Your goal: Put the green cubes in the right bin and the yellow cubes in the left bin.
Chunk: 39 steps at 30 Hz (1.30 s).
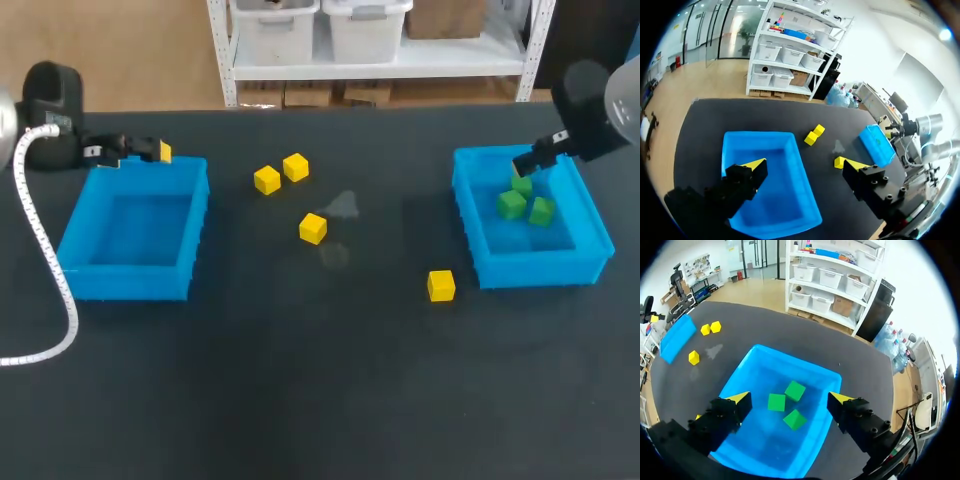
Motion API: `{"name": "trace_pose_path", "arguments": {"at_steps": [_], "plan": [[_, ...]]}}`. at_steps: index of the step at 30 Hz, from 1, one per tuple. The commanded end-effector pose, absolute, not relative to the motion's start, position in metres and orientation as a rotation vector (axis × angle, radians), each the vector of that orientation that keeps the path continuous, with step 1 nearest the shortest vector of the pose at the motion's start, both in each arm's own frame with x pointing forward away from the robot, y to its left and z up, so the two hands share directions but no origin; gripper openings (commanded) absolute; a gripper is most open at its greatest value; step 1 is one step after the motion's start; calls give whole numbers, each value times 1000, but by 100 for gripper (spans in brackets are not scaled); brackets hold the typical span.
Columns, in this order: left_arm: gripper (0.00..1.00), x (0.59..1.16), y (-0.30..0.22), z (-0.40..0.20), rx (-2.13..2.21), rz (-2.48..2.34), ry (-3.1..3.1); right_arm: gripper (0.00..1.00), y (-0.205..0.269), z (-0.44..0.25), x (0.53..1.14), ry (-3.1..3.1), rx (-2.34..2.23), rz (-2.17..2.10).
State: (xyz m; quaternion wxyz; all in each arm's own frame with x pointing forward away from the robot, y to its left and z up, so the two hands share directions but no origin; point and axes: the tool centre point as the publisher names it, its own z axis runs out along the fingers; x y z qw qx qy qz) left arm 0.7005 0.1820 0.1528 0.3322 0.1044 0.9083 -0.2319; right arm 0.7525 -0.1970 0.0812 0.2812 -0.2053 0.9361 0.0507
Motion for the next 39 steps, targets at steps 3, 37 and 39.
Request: {"name": "trace_pose_path", "arguments": {"at_steps": [3, 37, 39], "plan": [[100, 727, 168, 179, 406, -489, 2420, 100, -197, 81, 751, 2504, -547, 132], [100, 772, 38, 112, 993, -323, 2743, 100, -197, 81, 751, 2504, -547, 132], [100, 770, 34, 106, 972, -323, 2787, 100, -197, 81, 751, 2504, -547, 132]]}}
